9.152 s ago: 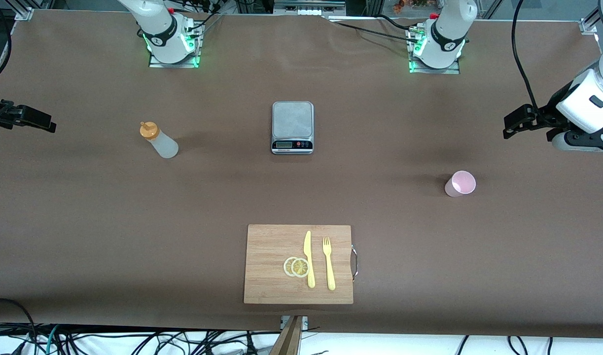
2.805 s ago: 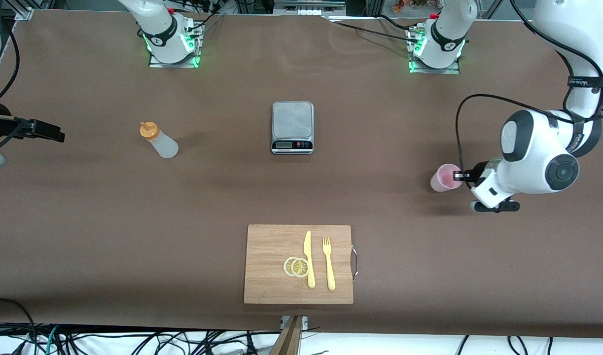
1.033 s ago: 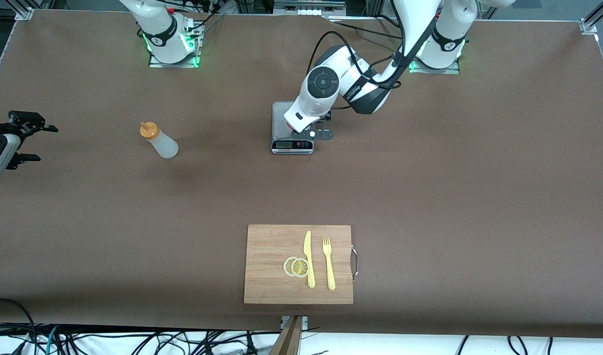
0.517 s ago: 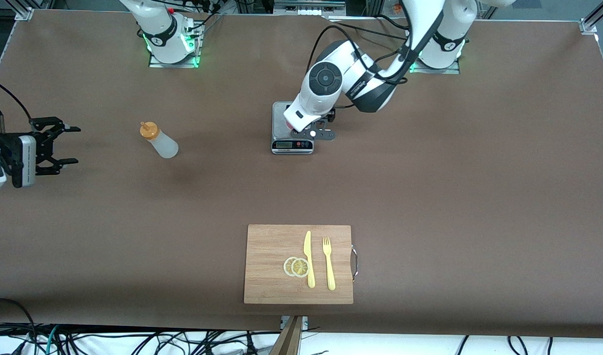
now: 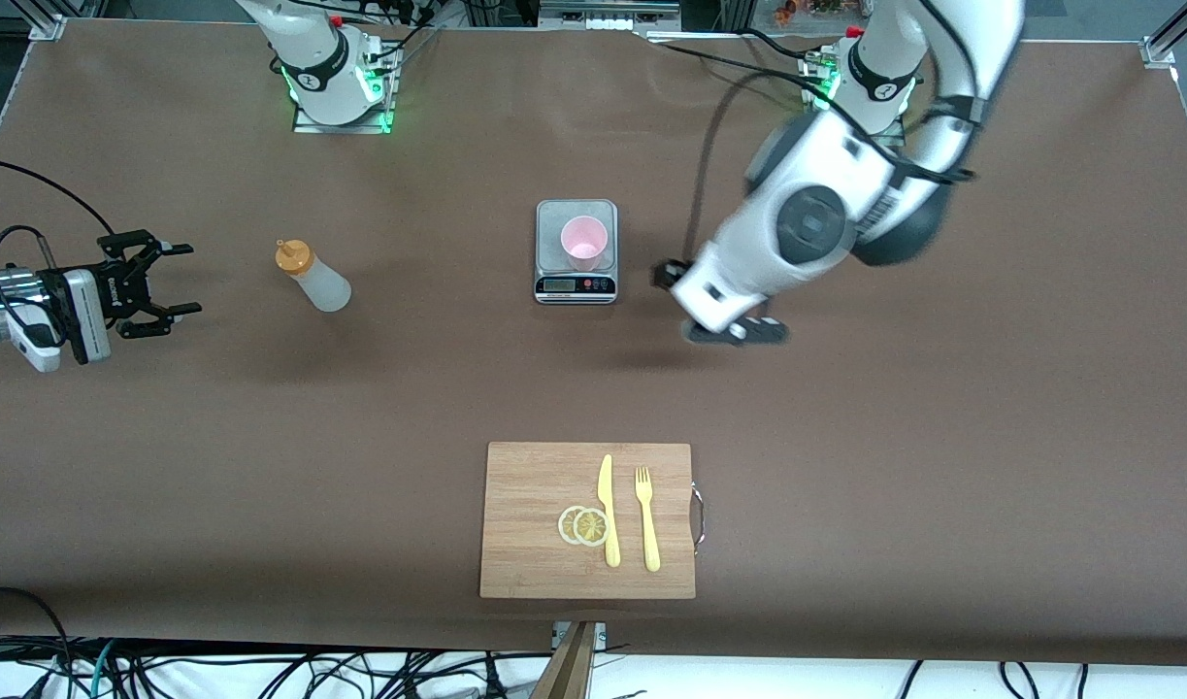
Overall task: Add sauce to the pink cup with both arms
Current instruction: 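Release the cup and raise the left gripper while the right gripper reaches the bottle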
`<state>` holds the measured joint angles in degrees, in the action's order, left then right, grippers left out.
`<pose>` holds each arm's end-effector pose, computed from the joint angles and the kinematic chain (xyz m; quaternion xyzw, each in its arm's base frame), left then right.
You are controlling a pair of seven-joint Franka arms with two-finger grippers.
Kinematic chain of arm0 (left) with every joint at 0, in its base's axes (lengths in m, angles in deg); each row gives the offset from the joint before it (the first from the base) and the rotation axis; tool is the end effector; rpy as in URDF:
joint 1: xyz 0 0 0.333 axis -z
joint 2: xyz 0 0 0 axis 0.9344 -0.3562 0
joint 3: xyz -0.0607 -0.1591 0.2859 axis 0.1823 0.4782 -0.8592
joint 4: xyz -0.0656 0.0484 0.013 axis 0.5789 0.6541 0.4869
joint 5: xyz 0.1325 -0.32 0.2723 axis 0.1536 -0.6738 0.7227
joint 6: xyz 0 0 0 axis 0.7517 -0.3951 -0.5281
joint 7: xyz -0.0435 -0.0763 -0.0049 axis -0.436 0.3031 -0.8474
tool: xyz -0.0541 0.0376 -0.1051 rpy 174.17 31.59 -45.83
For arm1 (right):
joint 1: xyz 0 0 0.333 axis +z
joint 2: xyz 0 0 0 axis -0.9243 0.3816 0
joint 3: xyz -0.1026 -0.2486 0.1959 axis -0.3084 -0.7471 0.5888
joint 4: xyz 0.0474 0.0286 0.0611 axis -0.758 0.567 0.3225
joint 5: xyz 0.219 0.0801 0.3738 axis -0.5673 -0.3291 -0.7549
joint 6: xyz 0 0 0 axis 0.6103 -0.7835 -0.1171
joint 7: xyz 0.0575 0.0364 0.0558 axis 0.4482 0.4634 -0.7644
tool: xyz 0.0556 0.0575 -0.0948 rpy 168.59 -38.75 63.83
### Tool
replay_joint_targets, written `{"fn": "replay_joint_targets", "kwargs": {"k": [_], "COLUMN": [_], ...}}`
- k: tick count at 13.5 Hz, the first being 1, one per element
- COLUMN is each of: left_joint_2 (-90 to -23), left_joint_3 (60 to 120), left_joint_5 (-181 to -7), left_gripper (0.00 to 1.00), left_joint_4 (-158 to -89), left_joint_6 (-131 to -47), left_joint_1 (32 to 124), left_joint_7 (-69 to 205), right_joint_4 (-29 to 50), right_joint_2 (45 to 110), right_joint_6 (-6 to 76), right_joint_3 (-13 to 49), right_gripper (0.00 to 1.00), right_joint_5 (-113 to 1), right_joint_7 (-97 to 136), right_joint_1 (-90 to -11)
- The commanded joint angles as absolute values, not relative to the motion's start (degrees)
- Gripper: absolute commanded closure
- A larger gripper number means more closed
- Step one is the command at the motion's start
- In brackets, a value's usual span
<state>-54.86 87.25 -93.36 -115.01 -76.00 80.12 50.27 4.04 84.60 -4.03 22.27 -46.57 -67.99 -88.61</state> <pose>0.6300 -0.3039 0.3649 0.9884 0.0131 -0.1346 0.0689 0.6033 -0.1756 0.2718 -0.7538 -0.4780 0.0184 0.4505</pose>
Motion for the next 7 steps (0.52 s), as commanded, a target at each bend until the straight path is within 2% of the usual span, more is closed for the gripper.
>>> {"fn": "replay_joint_targets", "kwargs": {"k": [1,7], "left_joint_2": [-55.82,-57.15], "left_joint_3": [87.62,87.36], "left_joint_5": [-88.83,-78.8], "left_gripper": [0.0,0.0], "left_joint_4": [-114.39,-114.3], "left_joint_6": [-74.56,-75.09], "left_joint_1": [70.83,60.01], "left_joint_7": [61.31,71.0], "right_joint_4": [6.8,9.0], "right_joint_2": [83.89,90.74], "right_joint_6": [-4.0,-3.03], "right_joint_3": [22.72,22.63], "right_gripper": [0.0,0.0], "right_joint_5": [-50.09,-57.91], "right_joint_7": [-71.12,-89.04], "right_joint_1": [-89.19,-90.42]}}
